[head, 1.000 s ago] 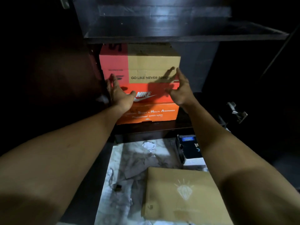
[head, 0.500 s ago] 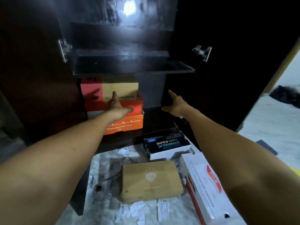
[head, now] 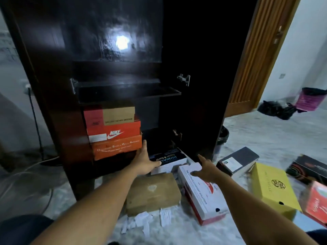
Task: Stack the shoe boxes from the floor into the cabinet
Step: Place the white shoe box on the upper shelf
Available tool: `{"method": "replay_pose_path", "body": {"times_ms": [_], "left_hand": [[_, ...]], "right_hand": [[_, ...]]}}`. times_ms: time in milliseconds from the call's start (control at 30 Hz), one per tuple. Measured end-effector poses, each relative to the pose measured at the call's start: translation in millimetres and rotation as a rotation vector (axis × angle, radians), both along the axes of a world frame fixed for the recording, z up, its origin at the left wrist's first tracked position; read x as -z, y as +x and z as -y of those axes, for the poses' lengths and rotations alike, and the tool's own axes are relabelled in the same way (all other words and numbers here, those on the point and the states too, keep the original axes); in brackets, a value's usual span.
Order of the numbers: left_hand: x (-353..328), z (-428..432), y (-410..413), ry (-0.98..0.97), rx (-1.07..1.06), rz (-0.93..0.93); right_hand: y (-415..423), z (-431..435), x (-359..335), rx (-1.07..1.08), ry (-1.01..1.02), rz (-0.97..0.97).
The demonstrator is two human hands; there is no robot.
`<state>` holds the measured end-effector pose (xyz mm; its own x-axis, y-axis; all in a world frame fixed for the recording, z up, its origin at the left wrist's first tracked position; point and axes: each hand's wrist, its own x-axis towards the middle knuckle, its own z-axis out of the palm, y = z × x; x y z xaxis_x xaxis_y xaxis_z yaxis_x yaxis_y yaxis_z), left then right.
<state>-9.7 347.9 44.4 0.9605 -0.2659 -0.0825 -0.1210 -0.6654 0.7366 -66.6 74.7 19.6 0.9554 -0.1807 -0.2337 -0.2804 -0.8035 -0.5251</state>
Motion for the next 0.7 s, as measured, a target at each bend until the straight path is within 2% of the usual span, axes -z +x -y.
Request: {"method": "replay_pose_path", "body": {"times_ms": [167, 333, 500, 700], "left_hand": [[40.1, 13.2, -16.3, 0.044, 0.046, -0.085], [62.8, 51.8, 0.4, 0.051, 0.144, -0.122], [99.4, 94.7, 24.7, 0.162, 0.247, -0.129], [133.6, 148.1, 80.0, 0.283, 0.341, -0.135]], "right_hand": [[-29.6, 24.0, 22.5, 0.112, -0.044, -0.051], [-47.2, 36.8, 63.0, 0.236, 0.002, -0.080], [-53.3, 51.0, 113.3, 0.451, 0.163, -0.084], [-52.9, 43.1, 172.8, 0.692, 0.295, 0.026]]}}
